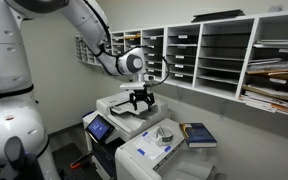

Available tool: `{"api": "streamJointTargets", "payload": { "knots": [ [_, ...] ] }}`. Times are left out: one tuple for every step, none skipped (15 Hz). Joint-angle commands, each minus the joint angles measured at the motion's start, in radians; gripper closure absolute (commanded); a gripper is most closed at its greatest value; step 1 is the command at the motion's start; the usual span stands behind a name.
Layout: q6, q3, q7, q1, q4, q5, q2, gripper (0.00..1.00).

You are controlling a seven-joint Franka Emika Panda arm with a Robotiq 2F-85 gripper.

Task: Remove the red marker from the white and green mug

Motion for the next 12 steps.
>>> {"api": "streamJointTargets", "payload": {
  "knots": [
    [0.005,-0.025,-0.136,0.016,0.012,0.073,0.021,0.00],
    [0.012,-0.029,-0.185,0.011,0.024,0.120,0.039,0.00],
    [0.000,-0.034,-0.238,0.005,0.044,0.162,0.062,0.00],
    [-0.025,-0.041,-0.318,-0.002,0.065,0.201,0.088,0.00],
    [0.007,-0.045,-0.437,-0.014,0.074,0.248,0.109,0.00],
    [0.039,-0.054,-0.488,-0.024,0.092,0.230,0.140,0.00],
    [0.057,-0.055,-0.588,-0.040,0.115,0.251,0.173,0.00],
    [0.080,-0.054,-0.662,-0.057,0.144,0.256,0.212,0.00],
    [0.101,-0.047,-0.732,-0.076,0.170,0.261,0.249,0.00],
    [0.129,-0.040,-0.785,-0.092,0.201,0.250,0.292,0.00],
    [0.142,-0.028,-0.845,-0.110,0.233,0.259,0.333,0.00],
    [0.155,-0.022,-0.886,-0.120,0.266,0.241,0.374,0.00]
  ]
}}
